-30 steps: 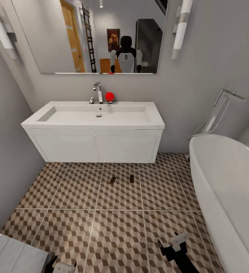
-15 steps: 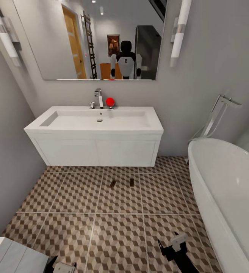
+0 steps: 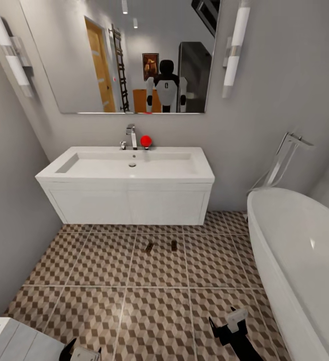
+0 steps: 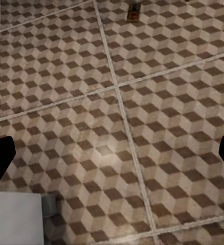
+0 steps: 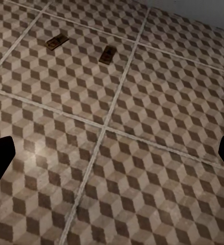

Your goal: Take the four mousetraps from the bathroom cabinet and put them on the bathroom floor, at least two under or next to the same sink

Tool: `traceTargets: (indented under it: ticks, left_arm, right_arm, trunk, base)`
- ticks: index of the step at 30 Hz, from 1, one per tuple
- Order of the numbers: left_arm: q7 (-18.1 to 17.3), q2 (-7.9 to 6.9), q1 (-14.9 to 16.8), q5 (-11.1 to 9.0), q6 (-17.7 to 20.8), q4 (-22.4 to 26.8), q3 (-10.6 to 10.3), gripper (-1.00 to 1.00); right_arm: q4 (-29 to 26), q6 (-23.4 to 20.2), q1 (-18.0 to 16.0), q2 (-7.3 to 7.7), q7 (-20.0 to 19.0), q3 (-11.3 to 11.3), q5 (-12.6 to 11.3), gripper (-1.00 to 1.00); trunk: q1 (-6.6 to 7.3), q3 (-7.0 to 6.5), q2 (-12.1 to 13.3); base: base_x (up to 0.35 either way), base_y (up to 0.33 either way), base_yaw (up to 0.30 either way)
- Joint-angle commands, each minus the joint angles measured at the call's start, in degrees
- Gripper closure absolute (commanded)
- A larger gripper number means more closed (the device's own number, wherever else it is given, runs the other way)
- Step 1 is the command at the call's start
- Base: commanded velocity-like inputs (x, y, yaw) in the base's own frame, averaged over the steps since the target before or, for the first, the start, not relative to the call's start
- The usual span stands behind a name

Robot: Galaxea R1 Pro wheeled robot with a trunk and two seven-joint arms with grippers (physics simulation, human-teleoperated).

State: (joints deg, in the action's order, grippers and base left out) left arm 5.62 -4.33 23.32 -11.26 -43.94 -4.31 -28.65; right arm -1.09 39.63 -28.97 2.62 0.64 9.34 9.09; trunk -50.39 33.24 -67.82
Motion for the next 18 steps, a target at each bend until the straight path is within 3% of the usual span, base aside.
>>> traceTargets:
  ticks: [1, 18]
  left_arm:
    - [0.3, 0.07, 0.1, -0.2, -0.3, -0.2, -0.5, -1.0]
    - [0.3, 0.11, 0.1, -0.2, -0.3, -0.2, -0.5, -1.0]
  right_arm:
    - [0.0, 0.1, 0.0, 0.02, 0.1, 0.1, 0.2, -1.0]
    - [0.0, 0.2, 0.0, 0.02, 0.1, 0.1, 0.2, -1.0]
  trunk:
    - [0.23, -0.23, 0.4]
    - [3.96, -4.79, 7.2]
  base:
    - [0.0, 0.0, 0.0]
    - [0.0, 0.0, 0.0]
